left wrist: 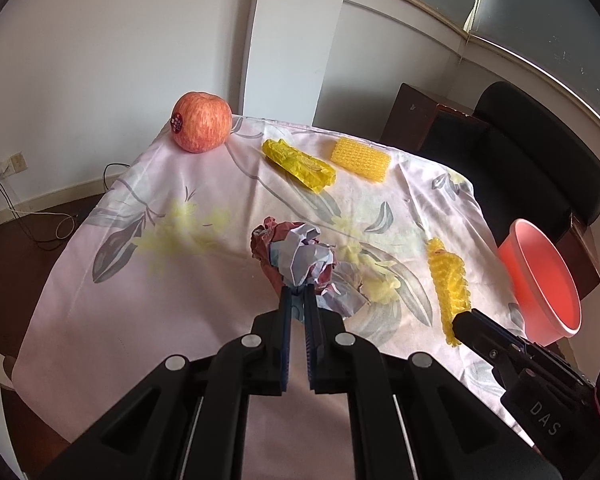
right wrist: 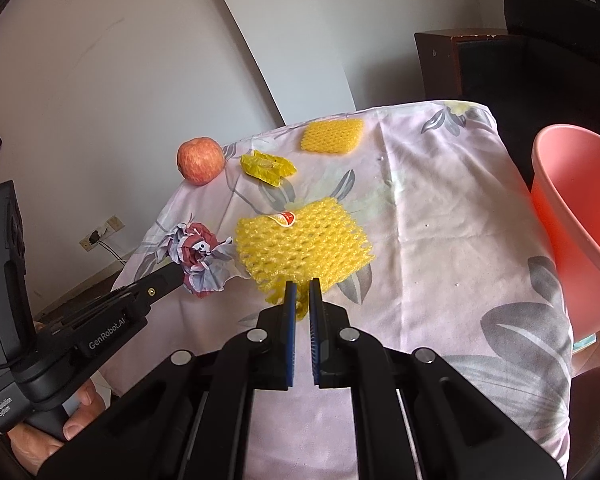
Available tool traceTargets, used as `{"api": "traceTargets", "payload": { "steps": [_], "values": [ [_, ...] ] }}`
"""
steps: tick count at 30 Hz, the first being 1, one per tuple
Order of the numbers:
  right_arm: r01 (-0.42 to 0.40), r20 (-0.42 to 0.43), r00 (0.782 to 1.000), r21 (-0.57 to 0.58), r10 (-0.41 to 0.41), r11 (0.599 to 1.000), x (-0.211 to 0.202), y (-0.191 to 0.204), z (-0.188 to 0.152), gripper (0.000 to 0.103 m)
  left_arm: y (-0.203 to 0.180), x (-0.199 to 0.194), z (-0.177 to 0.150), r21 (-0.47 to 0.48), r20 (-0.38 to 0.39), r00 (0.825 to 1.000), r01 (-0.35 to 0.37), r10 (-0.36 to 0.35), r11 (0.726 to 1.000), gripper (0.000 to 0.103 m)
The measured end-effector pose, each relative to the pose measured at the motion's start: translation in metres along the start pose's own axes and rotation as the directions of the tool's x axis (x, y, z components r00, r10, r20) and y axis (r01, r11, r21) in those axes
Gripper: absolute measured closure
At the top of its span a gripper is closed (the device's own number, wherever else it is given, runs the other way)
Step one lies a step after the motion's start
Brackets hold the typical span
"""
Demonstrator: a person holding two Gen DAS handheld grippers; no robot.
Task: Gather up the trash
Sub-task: 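Lift the foil wrapper with the left tool while the right tool grasps the yellow foam net, then carry the foil wrapper and yellow foam net in both tools over the pink bucket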
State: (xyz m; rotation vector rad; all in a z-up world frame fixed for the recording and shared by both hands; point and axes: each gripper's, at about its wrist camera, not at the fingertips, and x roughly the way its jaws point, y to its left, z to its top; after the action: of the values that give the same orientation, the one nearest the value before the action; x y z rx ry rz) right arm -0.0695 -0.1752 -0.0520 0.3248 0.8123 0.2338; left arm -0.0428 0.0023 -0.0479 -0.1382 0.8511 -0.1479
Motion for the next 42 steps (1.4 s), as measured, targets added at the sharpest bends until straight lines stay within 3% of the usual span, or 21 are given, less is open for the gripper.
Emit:
{"api": "traceTargets", "payload": {
  "steps": [18, 26, 42],
  "values": [
    [0.044, 0.06, 0.997, 0.062, -0.048, 0.997, -0.027, -0.031, 0.0, 0.097, -0.046, -0.002, -0.006, 0.077, 0.004, 0.999, 0.045, -0.045, 0.996, 0.098],
    [0.086, 0.099, 0.99, 0.131, -0.099, 0.988, -0.041, -0.06, 0.006, 0.097, -0.085, 0.0, 0.002, 0.141, 0.013, 0.996, 0.091, -0.093, 0.986, 0.098],
    [0.192, 0.172, 0.955, 0.259, -0.241, 0.947, -0.08, -0.127, 0.02, 0.097, -0.171, 0.011, 0.019, 0.273, 0.021, 0.982, 0.173, -0.186, 0.946, 0.098]
  ]
}}
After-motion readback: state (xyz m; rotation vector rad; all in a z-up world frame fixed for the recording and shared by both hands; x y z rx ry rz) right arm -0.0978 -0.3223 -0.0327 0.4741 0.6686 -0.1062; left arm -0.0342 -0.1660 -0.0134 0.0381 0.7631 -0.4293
